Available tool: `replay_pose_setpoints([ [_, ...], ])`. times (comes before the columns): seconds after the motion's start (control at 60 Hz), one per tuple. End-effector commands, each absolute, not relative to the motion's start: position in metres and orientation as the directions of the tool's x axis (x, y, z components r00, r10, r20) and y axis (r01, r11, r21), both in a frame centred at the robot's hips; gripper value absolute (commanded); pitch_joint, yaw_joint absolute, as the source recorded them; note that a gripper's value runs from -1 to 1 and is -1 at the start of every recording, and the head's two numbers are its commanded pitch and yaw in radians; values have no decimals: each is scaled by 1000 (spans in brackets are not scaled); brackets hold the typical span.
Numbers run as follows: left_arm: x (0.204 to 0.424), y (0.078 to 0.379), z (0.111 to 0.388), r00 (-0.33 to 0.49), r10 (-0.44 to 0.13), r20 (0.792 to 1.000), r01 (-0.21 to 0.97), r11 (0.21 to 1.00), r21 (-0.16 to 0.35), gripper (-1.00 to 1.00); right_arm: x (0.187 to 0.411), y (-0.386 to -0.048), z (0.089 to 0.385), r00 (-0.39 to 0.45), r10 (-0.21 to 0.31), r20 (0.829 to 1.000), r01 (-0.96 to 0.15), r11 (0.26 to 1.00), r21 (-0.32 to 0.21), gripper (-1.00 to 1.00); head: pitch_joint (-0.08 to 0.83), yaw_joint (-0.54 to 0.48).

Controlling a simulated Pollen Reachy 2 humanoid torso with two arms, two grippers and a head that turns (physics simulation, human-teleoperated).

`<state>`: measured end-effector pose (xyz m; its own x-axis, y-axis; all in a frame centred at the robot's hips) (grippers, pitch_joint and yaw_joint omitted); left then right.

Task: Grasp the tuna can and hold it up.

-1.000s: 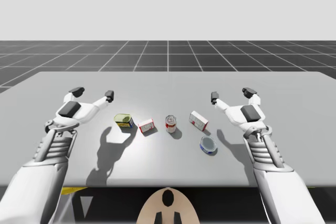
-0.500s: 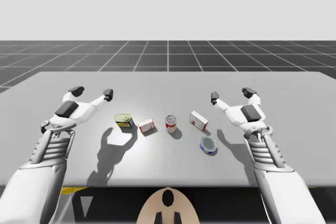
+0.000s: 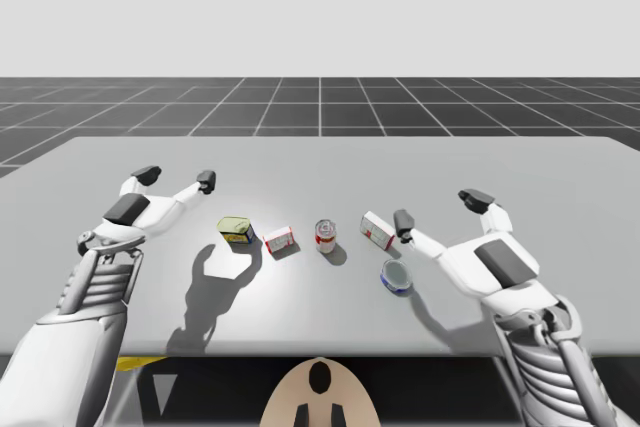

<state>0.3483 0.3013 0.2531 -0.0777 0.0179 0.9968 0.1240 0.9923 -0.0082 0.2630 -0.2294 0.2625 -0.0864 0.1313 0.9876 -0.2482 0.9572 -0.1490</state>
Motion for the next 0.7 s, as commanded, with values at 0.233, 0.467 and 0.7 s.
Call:
replay_pose_setpoints([
  [0.233, 348, 302, 253, -76, 24, 997, 120, 993, -15, -1000, 200, -222, 234, 11, 126, 992, -459, 882, -107, -1000, 786, -265],
  [0.467, 348, 302, 253, -78, 24, 997, 119, 993, -15, -1000, 193, -231, 196, 143, 96, 985, -501, 866, -12, -1000, 783, -272],
  [0.7, 348, 302, 253, -78, 24, 997, 118, 993, -15, -1000, 211, -235, 163, 220, 117, 968, -510, 860, 12, -1000, 784, -268],
])
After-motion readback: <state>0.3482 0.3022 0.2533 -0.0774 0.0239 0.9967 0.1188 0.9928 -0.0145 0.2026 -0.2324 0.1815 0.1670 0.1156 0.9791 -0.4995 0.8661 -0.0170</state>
